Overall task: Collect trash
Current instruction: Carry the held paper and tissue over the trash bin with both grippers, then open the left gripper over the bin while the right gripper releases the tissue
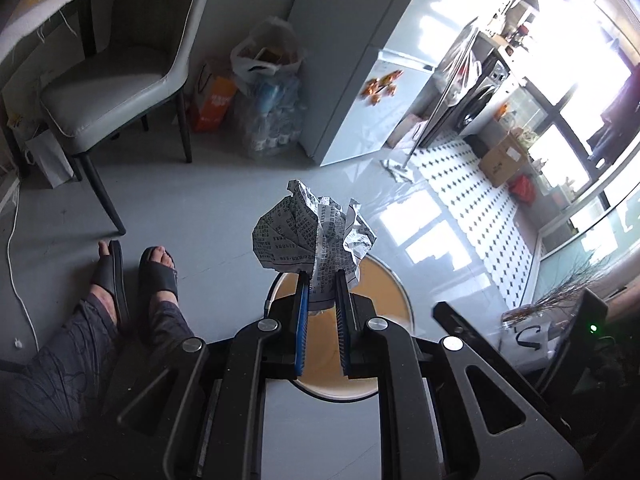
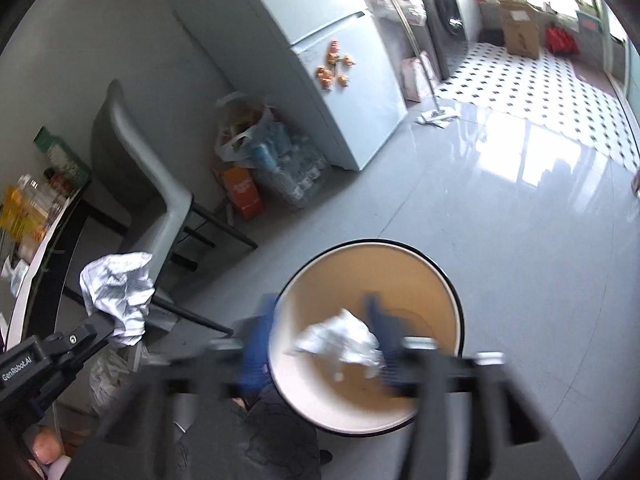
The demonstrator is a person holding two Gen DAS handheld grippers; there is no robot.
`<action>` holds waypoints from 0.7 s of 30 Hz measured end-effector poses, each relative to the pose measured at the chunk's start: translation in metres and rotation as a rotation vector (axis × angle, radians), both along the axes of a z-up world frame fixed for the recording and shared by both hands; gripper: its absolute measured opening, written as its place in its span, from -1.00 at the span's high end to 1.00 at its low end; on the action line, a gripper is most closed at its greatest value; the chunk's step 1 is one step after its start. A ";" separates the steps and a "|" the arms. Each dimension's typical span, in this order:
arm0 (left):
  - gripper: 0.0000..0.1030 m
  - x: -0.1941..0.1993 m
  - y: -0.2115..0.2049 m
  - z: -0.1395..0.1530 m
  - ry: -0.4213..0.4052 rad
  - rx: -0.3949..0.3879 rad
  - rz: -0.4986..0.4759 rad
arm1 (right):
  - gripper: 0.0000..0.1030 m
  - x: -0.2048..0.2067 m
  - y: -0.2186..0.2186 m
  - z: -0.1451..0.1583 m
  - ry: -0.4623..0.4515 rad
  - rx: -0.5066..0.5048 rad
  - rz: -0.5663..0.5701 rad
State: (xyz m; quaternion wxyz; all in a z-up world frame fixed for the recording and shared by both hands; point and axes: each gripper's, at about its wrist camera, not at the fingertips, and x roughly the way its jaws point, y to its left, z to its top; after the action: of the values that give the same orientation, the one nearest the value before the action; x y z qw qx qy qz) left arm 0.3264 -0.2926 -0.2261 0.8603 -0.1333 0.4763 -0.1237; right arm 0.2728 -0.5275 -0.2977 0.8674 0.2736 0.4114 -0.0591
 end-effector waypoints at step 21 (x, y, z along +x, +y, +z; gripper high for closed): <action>-0.49 0.010 -0.066 -0.029 0.112 -0.159 -0.128 | -0.15 -0.089 -0.055 0.041 -0.002 -0.062 -0.230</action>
State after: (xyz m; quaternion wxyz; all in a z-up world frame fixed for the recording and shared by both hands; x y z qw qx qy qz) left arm 0.3364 -0.3590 -0.2550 0.8094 -0.1772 0.5197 -0.2081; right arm 0.1834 -0.5822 -0.2566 0.8634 0.2919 0.3745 -0.1707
